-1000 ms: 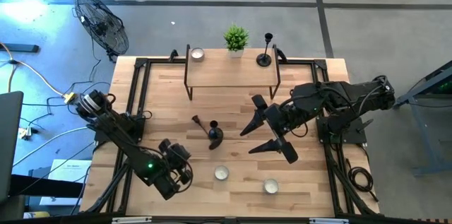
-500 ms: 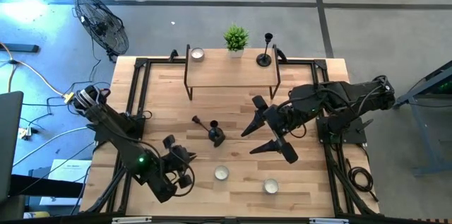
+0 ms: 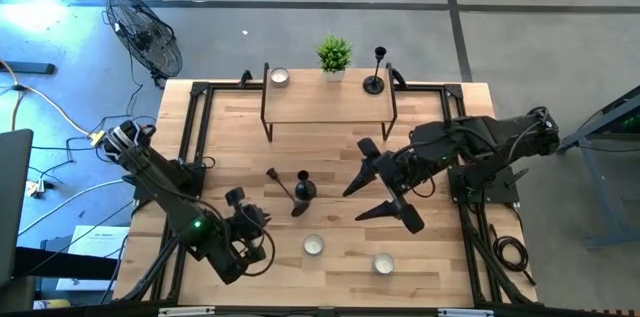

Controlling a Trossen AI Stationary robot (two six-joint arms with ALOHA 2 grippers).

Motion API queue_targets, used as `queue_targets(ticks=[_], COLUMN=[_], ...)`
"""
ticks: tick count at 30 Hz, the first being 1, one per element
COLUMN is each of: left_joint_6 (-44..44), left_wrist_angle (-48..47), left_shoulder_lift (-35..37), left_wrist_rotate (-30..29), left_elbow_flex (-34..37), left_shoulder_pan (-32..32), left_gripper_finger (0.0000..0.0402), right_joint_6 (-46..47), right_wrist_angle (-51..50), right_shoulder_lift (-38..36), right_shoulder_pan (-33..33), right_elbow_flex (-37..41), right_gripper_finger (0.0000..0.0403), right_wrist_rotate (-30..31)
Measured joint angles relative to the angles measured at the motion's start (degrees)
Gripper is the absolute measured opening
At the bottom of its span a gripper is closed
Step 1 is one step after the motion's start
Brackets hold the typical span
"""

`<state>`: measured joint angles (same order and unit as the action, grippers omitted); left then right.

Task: Pick & Place candle stick holders
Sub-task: Put the left black candle holder on the shelf

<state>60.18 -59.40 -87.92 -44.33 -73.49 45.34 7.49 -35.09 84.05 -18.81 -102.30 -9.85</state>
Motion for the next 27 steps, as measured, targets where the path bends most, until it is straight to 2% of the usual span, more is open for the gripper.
queue_targets(ticks=[3, 6, 13, 17, 22, 27], left_joint_6=[0.2, 0.8, 2.0, 1.7, 1.7, 1.2], left_wrist_angle=[-0.1, -0.2, -1.2, -1.1, -1.2, -1.1], left_shoulder_lift=[0.1, 0.1, 0.1, 0.1, 0.1, 0.1], left_wrist_rotate=[1.8, 3.7, 10.6, 12.4, 13.5, 14.0], left_elbow_flex=[0.0, 0.0, 0.0, 0.0, 0.0, 0.0], left_shoulder_pan=[0.0, 0.0, 0.0, 0.0, 0.0, 0.0], left_gripper_finger=[0.0052, 0.0085, 0.0207, 0.0257, 0.0286, 0.0289], right_joint_6=[0.0, 0.0, 0.1, 1.2, 1.5, 1.9], right_wrist_angle=[0.0, 0.0, 0.5, 2.3, 3.3, 3.3], right_shoulder_lift=[0.0, 0.0, 0.0, 0.0, 0.0, 0.0], right_shoulder_pan=[-0.6, -1.2, -3.0, -4.2, -6.3, -8.4], right_elbow_flex=[0.0, 0.0, 0.0, 0.0, 0.0, 0.0], right_gripper_finger=[0.024, 0.024, 0.024, 0.024, 0.024, 0.024], right_wrist_rotate=[0.0, 0.9, 4.8, 6.2, 8.8, 14.4])
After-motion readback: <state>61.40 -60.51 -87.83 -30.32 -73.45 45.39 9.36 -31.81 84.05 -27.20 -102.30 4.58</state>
